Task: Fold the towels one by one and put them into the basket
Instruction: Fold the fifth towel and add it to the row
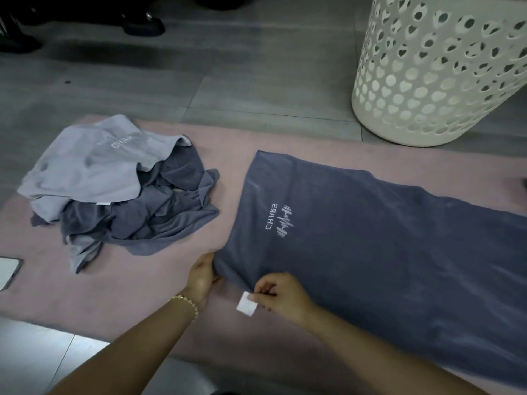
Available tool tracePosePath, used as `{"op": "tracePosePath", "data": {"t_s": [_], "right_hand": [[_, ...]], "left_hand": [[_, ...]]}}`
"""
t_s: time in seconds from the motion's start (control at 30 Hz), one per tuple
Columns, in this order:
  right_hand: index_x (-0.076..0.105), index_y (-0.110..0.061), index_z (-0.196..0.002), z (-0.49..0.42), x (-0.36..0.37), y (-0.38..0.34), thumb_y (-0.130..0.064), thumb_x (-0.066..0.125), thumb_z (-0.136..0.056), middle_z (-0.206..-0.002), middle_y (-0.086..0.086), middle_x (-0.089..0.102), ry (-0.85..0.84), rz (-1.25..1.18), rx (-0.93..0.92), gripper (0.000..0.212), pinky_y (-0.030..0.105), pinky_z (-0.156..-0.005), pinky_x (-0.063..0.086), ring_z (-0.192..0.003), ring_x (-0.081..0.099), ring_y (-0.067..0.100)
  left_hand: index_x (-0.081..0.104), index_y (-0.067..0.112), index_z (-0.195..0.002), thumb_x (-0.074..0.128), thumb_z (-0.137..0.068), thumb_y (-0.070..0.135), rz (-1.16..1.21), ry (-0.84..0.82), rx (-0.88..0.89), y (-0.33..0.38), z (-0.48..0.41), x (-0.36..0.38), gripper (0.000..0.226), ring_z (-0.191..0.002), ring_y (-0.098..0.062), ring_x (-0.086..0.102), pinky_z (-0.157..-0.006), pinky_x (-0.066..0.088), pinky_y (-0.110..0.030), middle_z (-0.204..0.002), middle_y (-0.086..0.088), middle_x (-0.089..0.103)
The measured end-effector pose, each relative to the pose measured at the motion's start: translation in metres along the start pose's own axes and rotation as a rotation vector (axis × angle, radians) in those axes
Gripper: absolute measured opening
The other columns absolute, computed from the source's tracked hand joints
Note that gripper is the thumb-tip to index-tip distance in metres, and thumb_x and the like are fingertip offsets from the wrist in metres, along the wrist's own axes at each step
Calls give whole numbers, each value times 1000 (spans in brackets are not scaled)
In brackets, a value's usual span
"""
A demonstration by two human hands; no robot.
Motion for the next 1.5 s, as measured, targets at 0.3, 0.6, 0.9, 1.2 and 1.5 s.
{"op": "tracePosePath", "data": {"t_s": [0.3, 0.6, 0.9, 1.2, 1.5], "right_hand": [[57, -20, -84, 4, -10, 32, -18, 50, -97, -76, -3, 60, 10, -244, 348, 15, 13, -54, 43, -60, 53, 7], [61, -17, -95, 29, -137, 40, -37, 43, -98, -100, 4, 65, 256, -507, 347, 26, 27, -76, 49, -83, 63, 17], [79, -16, -84, 157, -268, 122, -61, 35, -84, -86, 7, 74, 534, -1119, 297, 64, 29, -61, 58, -72, 71, 20], [70, -10, -102, 228, -278, 240, -40, 78, -72, -103, 7, 72, 684, -792, 540, 43, 46, -86, 56, -96, 67, 25], [48, -9, -57, 263, -310, 207, -13, 67, -87, -52, 1, 41, 754, -590, 257, 36, 14, -47, 33, -46, 37, 4]], "left_hand": [[58, 5, -93, 40, -101, 23, -146, 44, 54, -6, 8, -29, 27, -90, -25, 59, -88, 48, -36, -103, -16, 61], [57, 5, -107, 49, -95, 40, -138, -276, 209, 49, 45, 117, 37, -97, -29, 63, -87, 52, -44, -104, -16, 66], [56, 29, -71, 51, -92, 47, -479, -919, 159, -57, 188, 369, 28, -77, 3, 55, -81, 43, -16, -76, 17, 61], [55, 9, -117, 37, -102, 18, -704, -792, 239, -100, 161, 413, 25, -96, -15, 50, -59, 41, -2, -114, -2, 53], [56, 23, -123, 25, -103, 38, -1448, -1150, 531, -130, 180, 498, 40, -56, -5, 44, -62, 37, -21, -62, 3, 47]]}}
Point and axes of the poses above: each hand's wrist, its own z-axis away from the middle knuckle, its own x-axis out of the palm, y = z × x, the point moved 7 cm from there along -z, towards the middle knuckle
